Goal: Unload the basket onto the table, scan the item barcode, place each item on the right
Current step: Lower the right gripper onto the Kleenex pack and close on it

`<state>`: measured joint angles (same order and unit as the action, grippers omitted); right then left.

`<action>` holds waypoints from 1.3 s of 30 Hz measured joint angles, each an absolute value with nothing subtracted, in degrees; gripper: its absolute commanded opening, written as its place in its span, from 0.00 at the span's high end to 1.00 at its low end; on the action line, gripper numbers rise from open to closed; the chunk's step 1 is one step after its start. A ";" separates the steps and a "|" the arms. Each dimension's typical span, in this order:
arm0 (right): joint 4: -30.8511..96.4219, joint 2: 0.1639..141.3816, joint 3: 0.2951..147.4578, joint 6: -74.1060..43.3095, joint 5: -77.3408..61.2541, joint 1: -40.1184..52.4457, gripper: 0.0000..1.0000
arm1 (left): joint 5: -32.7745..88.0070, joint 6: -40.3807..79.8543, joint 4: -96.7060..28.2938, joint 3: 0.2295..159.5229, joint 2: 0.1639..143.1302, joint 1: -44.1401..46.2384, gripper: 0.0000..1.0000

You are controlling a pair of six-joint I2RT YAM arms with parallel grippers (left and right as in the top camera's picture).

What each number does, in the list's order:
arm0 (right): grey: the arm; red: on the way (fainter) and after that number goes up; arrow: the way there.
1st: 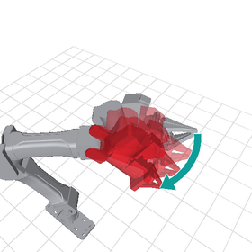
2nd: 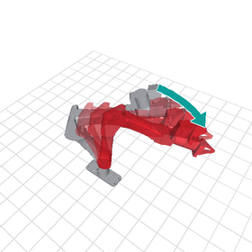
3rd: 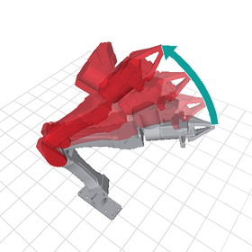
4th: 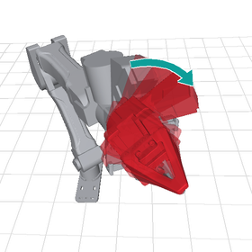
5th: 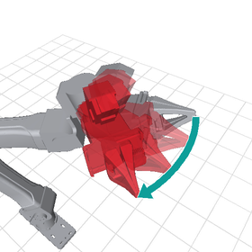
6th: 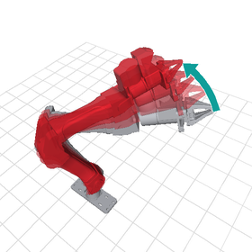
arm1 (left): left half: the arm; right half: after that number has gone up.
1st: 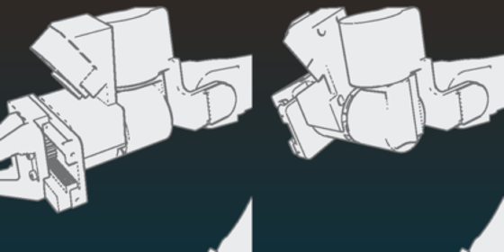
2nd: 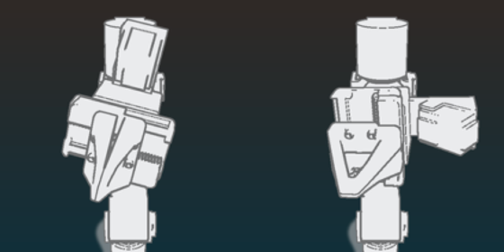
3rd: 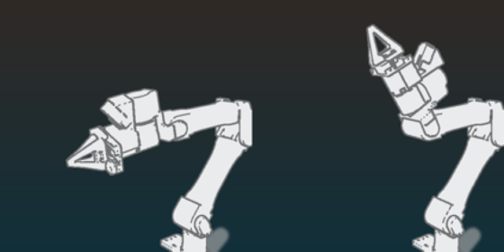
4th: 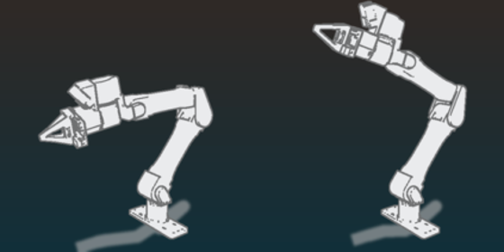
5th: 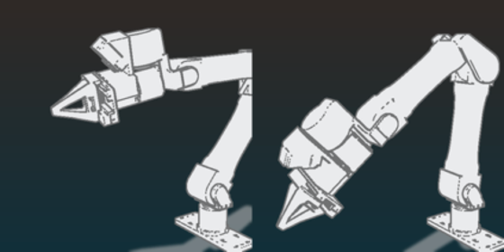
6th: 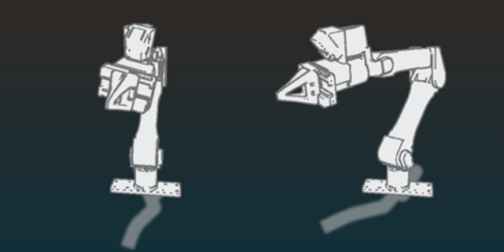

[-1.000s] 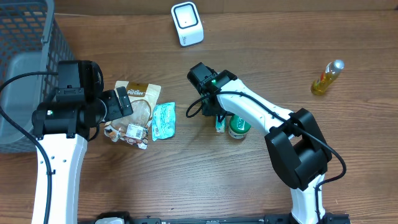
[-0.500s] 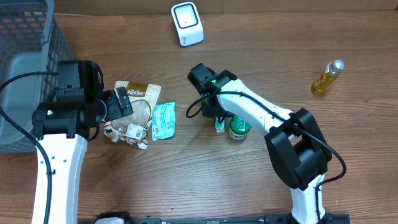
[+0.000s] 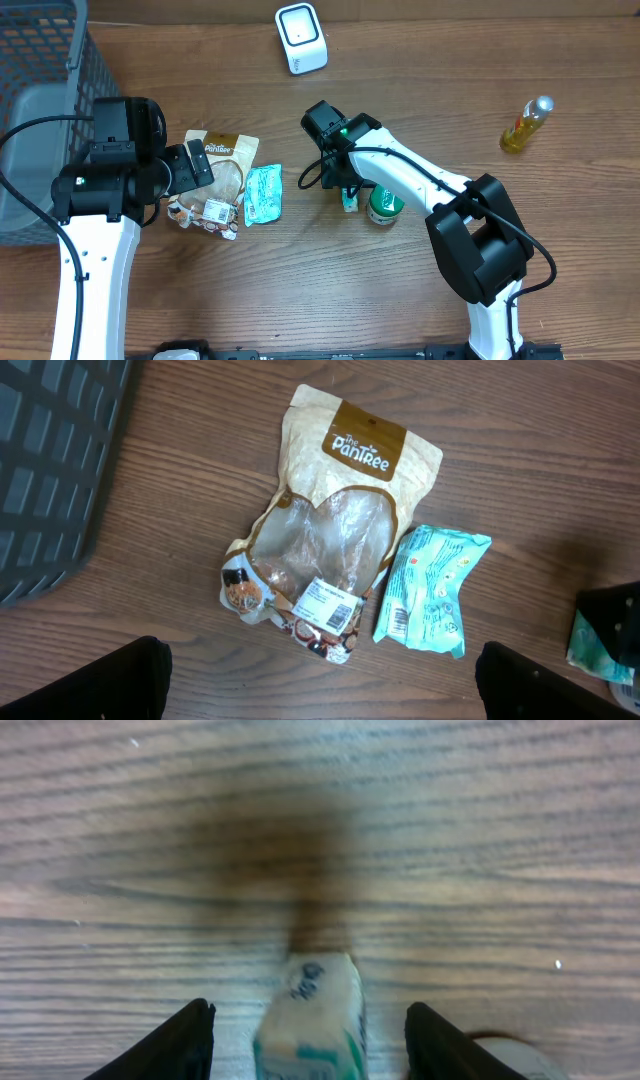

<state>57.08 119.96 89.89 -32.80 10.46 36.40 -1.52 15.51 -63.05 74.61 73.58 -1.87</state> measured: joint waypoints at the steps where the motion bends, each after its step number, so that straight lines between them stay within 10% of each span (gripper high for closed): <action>1: 57.74 119.96 89.89 -32.84 10.44 36.42 0.46 | -1.52 15.51 -63.05 74.61 73.58 -1.87 0.00; 28: 59.11 119.96 87.88 -32.84 6.17 36.42 0.52 | -1.52 15.51 -63.05 74.61 73.58 -1.87 0.01; 39: 58.54 119.96 87.81 -32.99 6.17 36.42 0.86 | -1.52 15.51 -63.05 74.61 73.58 -1.87 0.00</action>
<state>58.54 119.96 87.81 -32.99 6.17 36.42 -1.52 15.51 -63.05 74.61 73.58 -1.87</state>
